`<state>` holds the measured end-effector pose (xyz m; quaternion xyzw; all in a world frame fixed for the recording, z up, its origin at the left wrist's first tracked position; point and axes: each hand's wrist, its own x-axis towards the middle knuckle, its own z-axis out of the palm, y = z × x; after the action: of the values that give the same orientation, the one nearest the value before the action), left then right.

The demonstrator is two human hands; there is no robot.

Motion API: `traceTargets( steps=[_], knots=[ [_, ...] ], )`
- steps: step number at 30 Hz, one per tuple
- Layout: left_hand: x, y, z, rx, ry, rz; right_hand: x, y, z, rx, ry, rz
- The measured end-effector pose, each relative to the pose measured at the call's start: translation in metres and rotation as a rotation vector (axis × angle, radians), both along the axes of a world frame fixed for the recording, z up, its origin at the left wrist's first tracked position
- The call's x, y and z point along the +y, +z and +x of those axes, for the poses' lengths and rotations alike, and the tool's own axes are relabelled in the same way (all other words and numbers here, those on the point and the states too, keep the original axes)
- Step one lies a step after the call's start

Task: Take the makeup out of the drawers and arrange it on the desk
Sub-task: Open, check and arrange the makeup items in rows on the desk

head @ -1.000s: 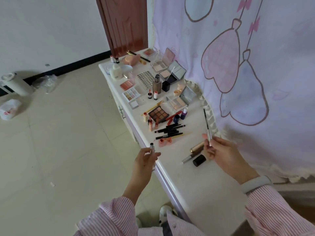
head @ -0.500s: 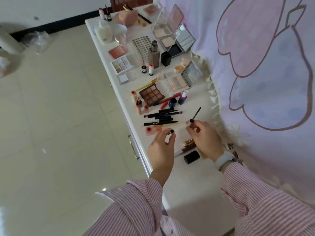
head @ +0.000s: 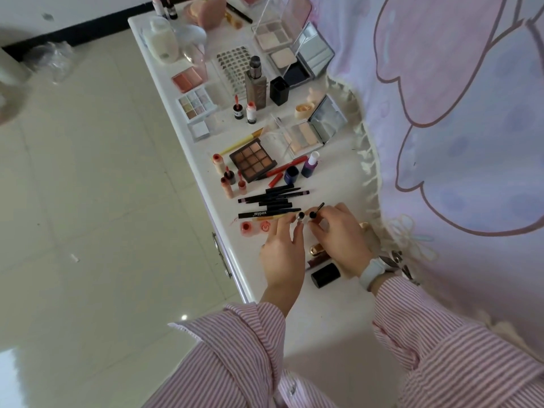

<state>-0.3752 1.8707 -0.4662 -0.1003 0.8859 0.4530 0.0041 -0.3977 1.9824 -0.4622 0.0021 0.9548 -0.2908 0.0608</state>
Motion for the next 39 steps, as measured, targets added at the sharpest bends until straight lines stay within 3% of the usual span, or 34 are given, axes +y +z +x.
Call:
traceTargets(
  steps=[9,14,18,24,32,35,39],
  knots=[
    [-0.007,0.002,0.008,-0.061,-0.016,-0.016,0.003,0.003,0.006,-0.059,-0.046,-0.030],
    [-0.016,0.006,0.029,0.096,-0.081,-0.023,0.019,0.007,0.030,0.086,-0.091,-0.010],
    [-0.040,0.001,0.048,0.180,-0.156,-0.106,0.030,0.007,0.054,0.186,0.069,0.145],
    [-0.070,-0.023,0.076,0.205,-0.300,-0.369,0.030,0.001,0.085,0.119,0.344,0.360],
    [-0.076,-0.021,0.081,0.137,-0.356,-0.356,0.023,0.000,0.087,0.261,0.284,0.486],
    [-0.074,-0.007,0.080,0.055,-0.346,-0.243,0.018,0.019,0.089,0.274,0.104,0.244],
    [-0.063,0.023,0.083,0.026,-0.408,0.053,-0.003,0.061,0.090,-0.071,-0.279,-0.588]
  ],
)
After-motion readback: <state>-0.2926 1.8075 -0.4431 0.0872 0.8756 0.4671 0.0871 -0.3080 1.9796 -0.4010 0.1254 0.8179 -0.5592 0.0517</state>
